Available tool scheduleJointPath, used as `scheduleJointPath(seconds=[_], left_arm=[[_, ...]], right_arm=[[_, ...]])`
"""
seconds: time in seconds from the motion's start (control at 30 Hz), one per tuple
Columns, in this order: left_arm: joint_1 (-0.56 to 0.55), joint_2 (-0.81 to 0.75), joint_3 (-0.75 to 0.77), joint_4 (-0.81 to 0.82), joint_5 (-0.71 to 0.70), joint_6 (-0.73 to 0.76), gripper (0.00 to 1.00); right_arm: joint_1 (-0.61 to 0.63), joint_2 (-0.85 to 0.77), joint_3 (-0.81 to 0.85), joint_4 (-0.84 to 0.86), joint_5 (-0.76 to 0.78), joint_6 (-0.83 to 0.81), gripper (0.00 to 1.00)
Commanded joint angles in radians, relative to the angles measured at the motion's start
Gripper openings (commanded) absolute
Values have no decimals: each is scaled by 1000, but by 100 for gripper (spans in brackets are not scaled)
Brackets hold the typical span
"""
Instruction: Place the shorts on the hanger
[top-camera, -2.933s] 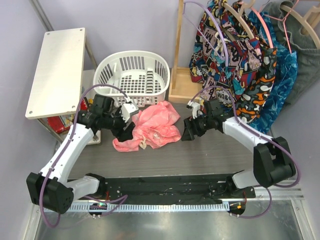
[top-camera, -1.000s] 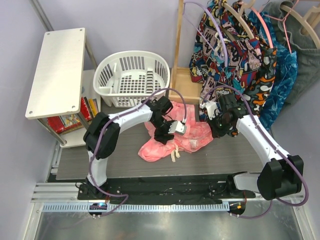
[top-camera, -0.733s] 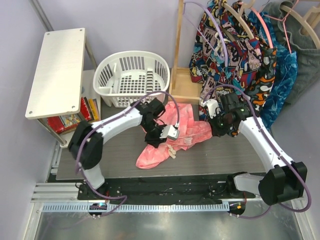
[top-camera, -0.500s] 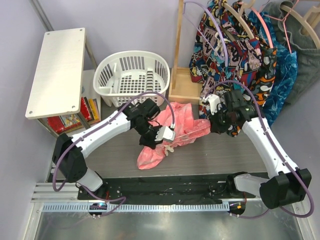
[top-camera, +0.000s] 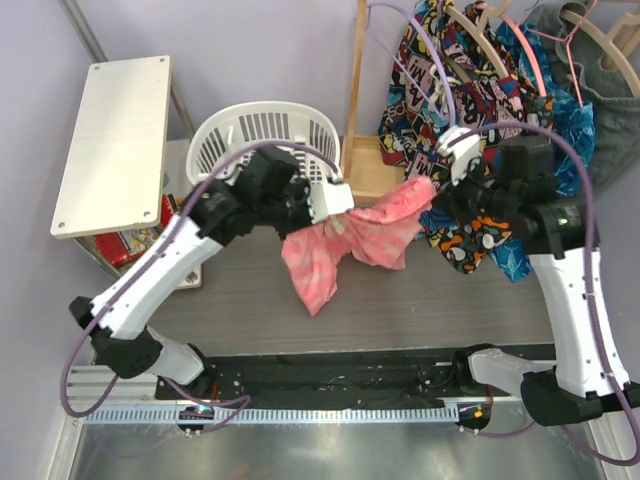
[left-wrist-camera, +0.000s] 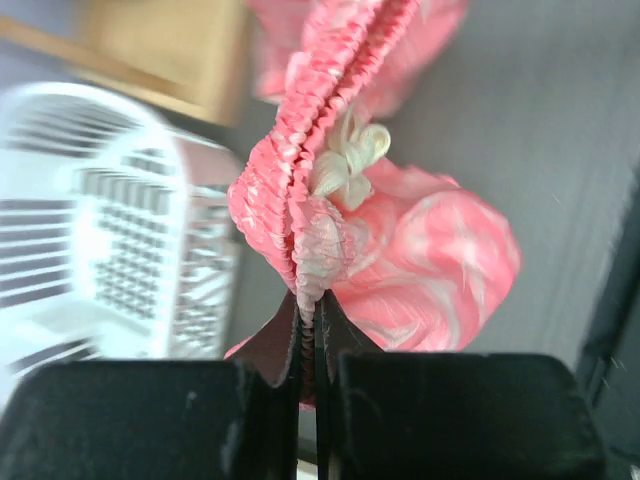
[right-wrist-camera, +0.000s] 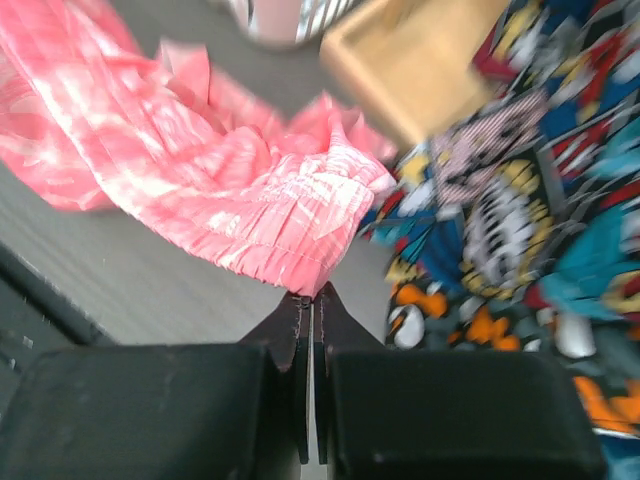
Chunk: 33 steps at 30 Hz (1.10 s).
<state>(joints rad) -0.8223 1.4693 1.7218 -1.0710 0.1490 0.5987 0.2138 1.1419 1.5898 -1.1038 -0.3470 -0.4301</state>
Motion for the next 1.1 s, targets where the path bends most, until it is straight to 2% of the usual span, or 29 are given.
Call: scheduleJointPath(seconds=[0.0,0.13,0.3,0.43,0.53,0.63,0.73,0.77,0.83,0.87,0.9,1.0,1.03,1.07], left_arm=[[-6,-98,230,26,-187,-89,0],[-17,-138,317,52,-253,-97,0],[-49,-196,346,33,-186,-115,0],[-54,-185,358,5,-195,-167,0],[-52,-124,348,-9,-319,-206,0],[-52,-78,256,-3,-381,-232,0],[-52,-96,49,83,-359,-232,0],[-54,-108,-76,117,-339,-217,0],[-64,-141,-204,198,-301,-192,0],[-73,-150,-316,221,-296,-180,1],[-78,-159,-367,235,-278,-177,4],[-90,-175,-522,211,-105,-157,42],[-90,-182,-548,169,-59,-143,59],[-90,-185,-592,155,4,-126,61]], right_arm=[[-4,25,262,-16,-44,5,1],[-2,47,410,-66,-117,2,1],[-2,58,518,-97,-198,45,1],[-2,84,507,-85,-170,60,1],[-2,116,440,-45,-86,70,1],[-2,143,337,-1,-26,67,1],[1,171,216,53,-18,62,1],[5,179,182,67,-17,48,1],[19,190,78,110,2,27,1],[25,196,43,125,0,18,1],[45,208,-20,148,-3,13,1],[119,223,-143,183,-4,7,1],[139,225,-174,196,-1,7,1],[165,226,-204,206,-1,8,1]])
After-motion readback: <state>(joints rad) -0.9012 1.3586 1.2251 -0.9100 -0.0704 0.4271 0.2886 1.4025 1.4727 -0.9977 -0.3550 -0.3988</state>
